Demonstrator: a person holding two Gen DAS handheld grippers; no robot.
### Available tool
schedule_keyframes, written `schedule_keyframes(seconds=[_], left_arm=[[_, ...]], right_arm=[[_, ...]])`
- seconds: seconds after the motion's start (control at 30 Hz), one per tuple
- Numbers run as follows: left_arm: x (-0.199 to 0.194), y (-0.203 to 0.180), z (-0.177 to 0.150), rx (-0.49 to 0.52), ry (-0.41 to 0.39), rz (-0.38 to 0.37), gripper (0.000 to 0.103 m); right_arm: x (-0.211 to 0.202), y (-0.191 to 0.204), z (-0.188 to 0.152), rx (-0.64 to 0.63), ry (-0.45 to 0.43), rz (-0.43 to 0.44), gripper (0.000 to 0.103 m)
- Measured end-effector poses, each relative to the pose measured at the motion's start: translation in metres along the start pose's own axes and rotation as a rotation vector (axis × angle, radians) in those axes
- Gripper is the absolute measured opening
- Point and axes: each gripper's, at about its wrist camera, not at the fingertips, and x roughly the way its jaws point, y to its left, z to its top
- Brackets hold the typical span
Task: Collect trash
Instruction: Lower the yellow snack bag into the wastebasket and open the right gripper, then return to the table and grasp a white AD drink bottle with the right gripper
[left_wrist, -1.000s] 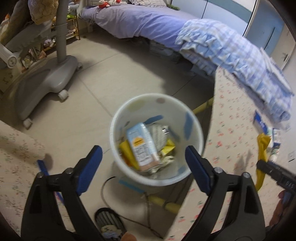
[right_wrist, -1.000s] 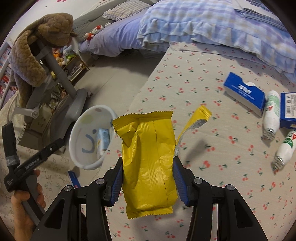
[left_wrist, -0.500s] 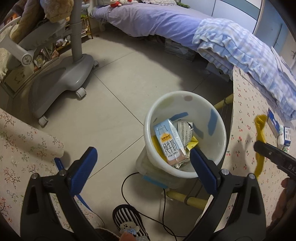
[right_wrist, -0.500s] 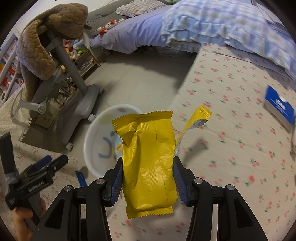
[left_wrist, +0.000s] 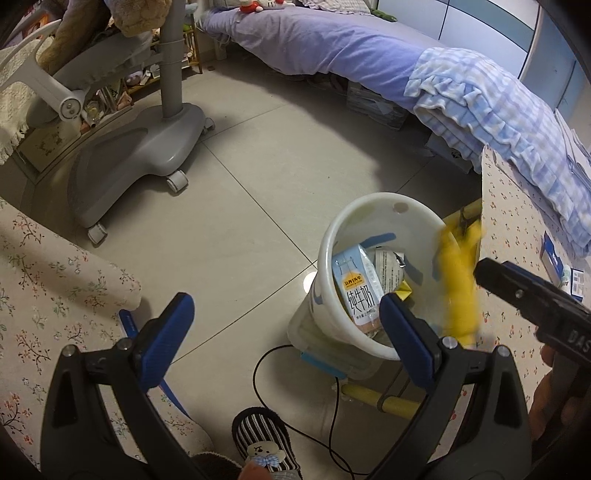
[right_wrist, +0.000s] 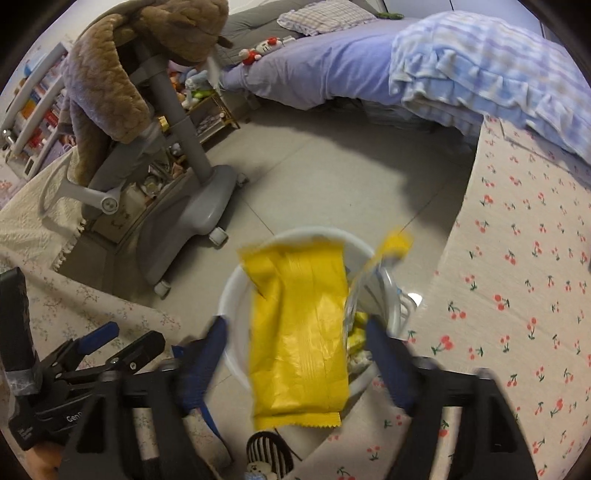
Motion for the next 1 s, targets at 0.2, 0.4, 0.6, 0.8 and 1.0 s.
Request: schedule_keyframes(seconds=[0.2, 0.4, 0.6, 0.8, 1.0], left_arm=[[0.000, -0.002, 0.000, 0.006, 0.000, -0.002, 0.100], [0.001, -0.006, -0.002, 0.011, 0.011, -0.011, 0.100], [0.000, -0.015, -0.003, 0.014, 0.025, -0.052, 0.100], [-0.004, -0.038, -0.004, 0.034, 0.030, -0.096, 0.100], [-0.009, -0.072, -0.006, 0.063, 0.034, -0.141, 0.100]], right_arm=[[-0.013, -0.007, 0.004, 0.016, -0.035, -0.022, 0.085], [-0.032, -0.024, 0.002, 0.051, -0.051, -0.040, 0.085], [-0.058, -0.044, -0.008, 0.064, -0.066, -0.071, 0.085], [-0.085, -0.087, -0.023, 0.114, -0.074, -0.124, 0.085], [-0.114, -0.140, -0.039, 0.181, -0.102, -0.172, 0.085]])
